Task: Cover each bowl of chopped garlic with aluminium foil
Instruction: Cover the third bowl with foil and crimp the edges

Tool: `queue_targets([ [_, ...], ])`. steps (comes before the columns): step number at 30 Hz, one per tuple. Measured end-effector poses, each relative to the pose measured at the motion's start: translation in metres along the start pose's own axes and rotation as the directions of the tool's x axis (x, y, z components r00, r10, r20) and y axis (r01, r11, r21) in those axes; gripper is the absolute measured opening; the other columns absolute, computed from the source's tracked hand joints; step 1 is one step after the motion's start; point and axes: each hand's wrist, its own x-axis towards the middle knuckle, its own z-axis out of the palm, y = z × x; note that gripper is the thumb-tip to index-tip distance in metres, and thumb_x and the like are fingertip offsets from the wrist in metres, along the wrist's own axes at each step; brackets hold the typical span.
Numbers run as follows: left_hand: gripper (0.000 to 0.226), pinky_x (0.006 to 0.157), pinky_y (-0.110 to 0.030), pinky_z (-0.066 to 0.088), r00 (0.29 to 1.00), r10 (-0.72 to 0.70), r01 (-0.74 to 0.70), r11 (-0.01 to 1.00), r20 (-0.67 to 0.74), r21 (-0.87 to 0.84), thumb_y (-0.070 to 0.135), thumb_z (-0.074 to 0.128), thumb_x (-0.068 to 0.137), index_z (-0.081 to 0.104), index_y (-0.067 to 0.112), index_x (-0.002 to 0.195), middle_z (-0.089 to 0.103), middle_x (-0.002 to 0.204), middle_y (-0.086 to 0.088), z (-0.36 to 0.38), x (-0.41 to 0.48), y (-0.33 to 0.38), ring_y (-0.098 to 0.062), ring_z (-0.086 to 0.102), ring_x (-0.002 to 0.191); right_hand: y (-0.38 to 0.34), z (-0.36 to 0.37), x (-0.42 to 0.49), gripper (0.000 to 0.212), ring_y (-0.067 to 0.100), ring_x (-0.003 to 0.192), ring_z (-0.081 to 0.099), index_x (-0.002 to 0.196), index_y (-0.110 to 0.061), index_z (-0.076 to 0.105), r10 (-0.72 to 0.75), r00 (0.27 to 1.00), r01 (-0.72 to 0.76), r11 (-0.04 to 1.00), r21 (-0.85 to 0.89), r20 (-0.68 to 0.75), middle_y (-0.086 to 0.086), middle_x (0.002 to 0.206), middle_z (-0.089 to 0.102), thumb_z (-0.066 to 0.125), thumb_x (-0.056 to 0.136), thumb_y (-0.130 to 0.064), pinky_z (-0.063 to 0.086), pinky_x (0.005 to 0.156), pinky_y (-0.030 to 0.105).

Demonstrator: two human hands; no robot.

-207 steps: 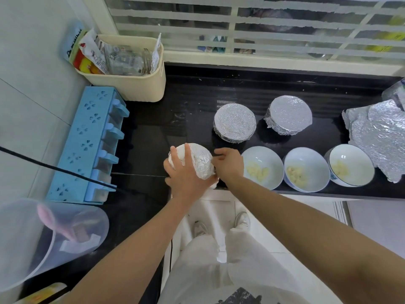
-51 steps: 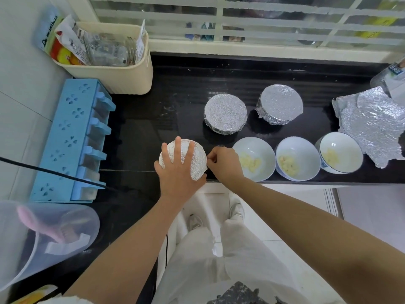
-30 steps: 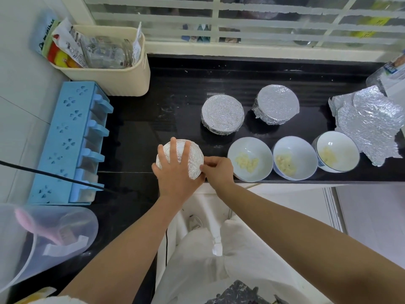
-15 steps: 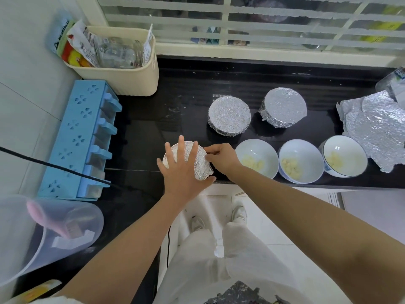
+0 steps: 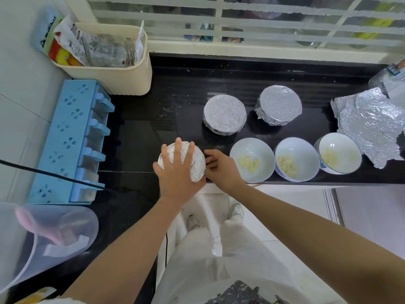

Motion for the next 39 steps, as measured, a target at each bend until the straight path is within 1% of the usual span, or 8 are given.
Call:
queue_targets([
  [4, 0.096, 0.091, -0.061, 0.042, 1.000, -0.001, 0.001, 1.000, 0.002, 0.005, 0.076, 0.049, 0.072, 0.026, 0.029, 0.153, 0.023, 0.161, -0.011, 0.000, 0.001, 0.000, -0.044, 0.029, 0.140, 0.003, 0.003, -0.007, 0.043, 0.022, 0.082, 0.066, 0.120, -0.012, 0.057, 0.015, 0.998, -0.011, 0.998, 0.059, -0.061, 0.003, 0.091, 0.065, 0.067, 0.079, -0.008, 0.059, 0.073, 0.044],
  [10, 0.096, 0.093, -0.062, 0.042, 1.000, -0.006, 0.006, 1.000, 0.016, -0.004, 0.077, 0.048, 0.072, 0.027, 0.029, 0.153, 0.023, 0.161, -0.011, 0.000, 0.000, -0.001, -0.044, 0.029, 0.140, 0.007, 0.008, -0.010, 0.012, 0.015, 0.074, 0.064, 0.093, -0.015, 0.065, 0.075, 0.990, -0.076, 0.997, -0.001, -0.120, -0.003, 0.078, 0.066, 0.070, 0.082, -0.013, 0.058, 0.076, 0.037],
  [17, 0.099, 0.094, -0.061, 0.041, 1.000, 0.002, -0.001, 1.000, 0.030, -0.007, 0.078, 0.048, 0.070, 0.024, 0.030, 0.153, 0.020, 0.161, -0.011, 0.001, 0.001, -0.001, -0.043, 0.027, 0.141, 0.004, 0.007, -0.007, 0.012, 0.015, 0.075, 0.068, 0.087, -0.017, 0.065, 0.102, 0.991, -0.103, 0.995, -0.008, -0.087, -0.001, 0.079, 0.071, 0.071, 0.078, -0.012, 0.059, 0.075, 0.039],
  [22, 0.101, 0.096, -0.063, 0.040, 0.998, -0.002, 0.003, 1.000, 0.063, -0.023, 0.084, 0.036, 0.067, 0.020, 0.031, 0.152, 0.019, 0.161, -0.010, -0.002, 0.002, -0.002, -0.042, 0.025, 0.142, 0.001, 0.005, -0.004, 0.014, 0.017, 0.071, 0.068, 0.076, -0.020, 0.063, 0.117, 0.989, -0.127, 0.986, -0.106, -0.089, -0.001, 0.074, 0.070, 0.064, 0.076, -0.006, 0.058, 0.073, 0.036],
  [30, 0.102, 0.097, -0.066, 0.036, 0.993, 0.023, -0.017, 0.999, 0.116, -0.050, 0.075, 0.042, 0.066, 0.021, 0.030, 0.154, 0.013, 0.163, -0.011, -0.005, 0.002, -0.003, -0.044, 0.021, 0.143, -0.005, 0.008, -0.007, 0.007, 0.016, 0.067, 0.058, 0.074, -0.006, 0.068, 0.167, 0.978, -0.182, 0.977, -0.115, -0.127, -0.001, 0.068, 0.064, 0.063, 0.078, -0.004, 0.042, 0.054, 0.017],
  [34, 0.100, 0.096, -0.065, 0.037, 0.994, 0.020, -0.015, 0.999, 0.106, -0.044, 0.074, 0.041, 0.066, 0.024, 0.029, 0.154, 0.016, 0.163, -0.011, -0.005, 0.002, -0.003, -0.044, 0.023, 0.142, -0.005, 0.010, -0.008, 0.010, 0.026, 0.072, 0.068, 0.070, -0.004, 0.073, 0.251, 0.956, -0.250, 0.968, 0.029, -0.151, 0.007, 0.072, 0.072, 0.064, 0.073, -0.003, 0.058, 0.069, 0.033],
  [37, 0.101, 0.095, -0.066, 0.038, 0.995, 0.021, -0.017, 0.999, 0.094, -0.044, 0.076, 0.042, 0.066, 0.025, 0.029, 0.154, 0.018, 0.162, -0.011, -0.004, 0.002, -0.003, -0.044, 0.025, 0.141, -0.002, 0.013, -0.012, 0.014, 0.025, 0.067, 0.068, 0.068, -0.007, 0.076, 0.289, 0.947, -0.272, 0.954, 0.126, -0.142, 0.011, 0.071, 0.073, 0.063, 0.073, -0.004, 0.060, 0.072, 0.038],
  [39, 0.101, 0.096, -0.066, 0.038, 0.996, 0.018, -0.014, 0.999, 0.093, -0.042, 0.079, 0.042, 0.067, 0.024, 0.030, 0.153, 0.017, 0.162, -0.011, -0.003, 0.002, -0.003, -0.044, 0.024, 0.142, -0.002, 0.015, -0.016, 0.013, 0.023, 0.062, 0.059, 0.070, -0.002, 0.074, 0.294, 0.948, -0.271, 0.948, 0.169, -0.125, 0.019, 0.076, 0.072, 0.064, 0.076, -0.008, 0.057, 0.072, 0.040],
])
